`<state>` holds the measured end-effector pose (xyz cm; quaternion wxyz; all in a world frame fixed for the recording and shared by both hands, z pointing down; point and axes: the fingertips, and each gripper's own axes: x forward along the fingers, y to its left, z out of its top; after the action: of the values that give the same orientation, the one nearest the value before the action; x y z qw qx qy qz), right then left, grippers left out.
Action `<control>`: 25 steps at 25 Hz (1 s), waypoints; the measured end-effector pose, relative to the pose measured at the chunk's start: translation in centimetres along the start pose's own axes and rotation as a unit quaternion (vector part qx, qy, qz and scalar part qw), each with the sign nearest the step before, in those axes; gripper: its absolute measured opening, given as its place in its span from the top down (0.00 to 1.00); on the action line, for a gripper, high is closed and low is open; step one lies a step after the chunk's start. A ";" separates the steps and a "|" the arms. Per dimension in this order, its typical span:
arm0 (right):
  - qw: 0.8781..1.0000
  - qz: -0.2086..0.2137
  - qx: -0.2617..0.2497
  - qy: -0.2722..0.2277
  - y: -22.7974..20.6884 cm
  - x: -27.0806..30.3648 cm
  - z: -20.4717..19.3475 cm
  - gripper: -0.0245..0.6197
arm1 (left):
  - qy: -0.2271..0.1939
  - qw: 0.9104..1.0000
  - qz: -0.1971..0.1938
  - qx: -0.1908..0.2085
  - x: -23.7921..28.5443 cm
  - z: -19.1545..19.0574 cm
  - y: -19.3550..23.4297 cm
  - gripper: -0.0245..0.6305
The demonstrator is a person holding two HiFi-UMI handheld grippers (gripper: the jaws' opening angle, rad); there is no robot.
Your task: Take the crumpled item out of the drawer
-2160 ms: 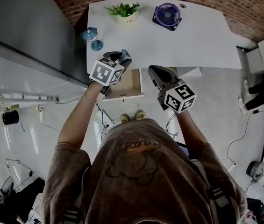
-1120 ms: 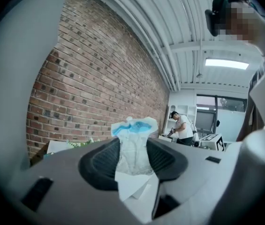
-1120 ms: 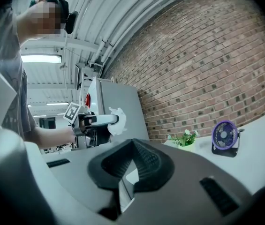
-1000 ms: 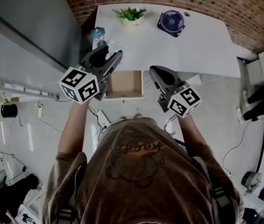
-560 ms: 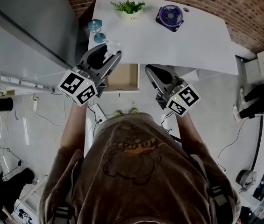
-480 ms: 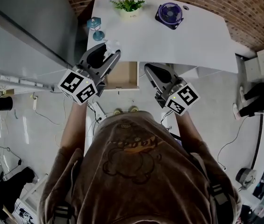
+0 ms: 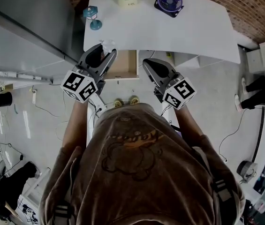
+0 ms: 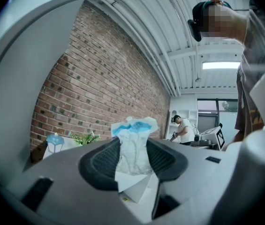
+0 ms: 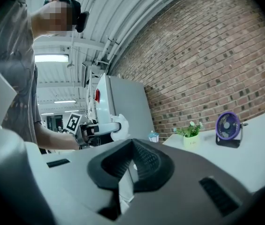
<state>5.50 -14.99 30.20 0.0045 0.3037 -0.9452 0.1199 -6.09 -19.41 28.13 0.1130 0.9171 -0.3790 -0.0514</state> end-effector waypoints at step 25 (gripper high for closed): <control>0.999 -0.009 0.027 0.020 0.7 -0.5 -3.0 0.97 | 0.023 0.998 0.052 -0.021 -1.3 -3.3 1.7 0.69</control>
<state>5.29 -13.44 32.95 0.0164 0.3100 -0.9384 0.1515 -7.62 -19.13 31.76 0.1432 0.8946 -0.4221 -0.0316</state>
